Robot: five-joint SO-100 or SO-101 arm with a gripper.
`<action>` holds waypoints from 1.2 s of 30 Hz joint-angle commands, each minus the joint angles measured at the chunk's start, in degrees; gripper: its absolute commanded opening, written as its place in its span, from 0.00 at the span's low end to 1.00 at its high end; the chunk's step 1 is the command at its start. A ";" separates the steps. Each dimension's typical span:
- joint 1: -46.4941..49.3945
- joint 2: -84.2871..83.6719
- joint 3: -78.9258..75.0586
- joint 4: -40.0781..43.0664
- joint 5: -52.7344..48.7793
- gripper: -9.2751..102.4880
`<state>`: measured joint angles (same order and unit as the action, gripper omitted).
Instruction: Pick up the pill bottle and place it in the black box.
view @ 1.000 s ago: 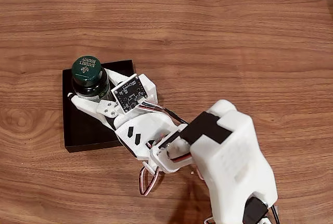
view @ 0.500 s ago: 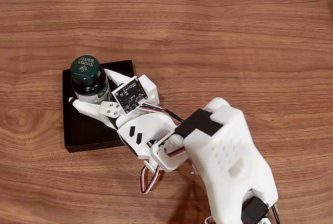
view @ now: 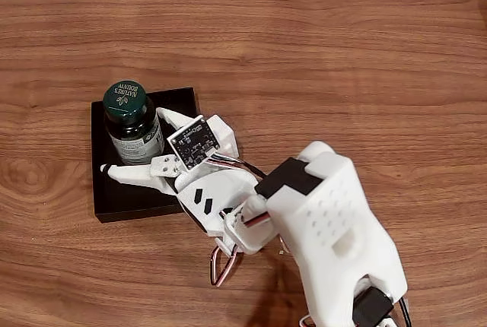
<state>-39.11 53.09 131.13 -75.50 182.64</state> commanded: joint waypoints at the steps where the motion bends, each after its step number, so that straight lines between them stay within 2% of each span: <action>1: 0.79 6.06 1.85 -1.32 1.05 0.47; 6: 0.88 9.49 6.15 -0.62 1.32 0.45; 13: 0.79 20.04 13.27 6.24 0.97 0.42; 23: -0.09 30.15 22.50 8.53 1.23 0.38; 27: 0.18 37.62 25.22 13.80 0.88 0.36; 36: 1.93 62.49 34.10 31.20 0.44 0.25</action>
<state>-38.32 102.39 163.30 -49.22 183.16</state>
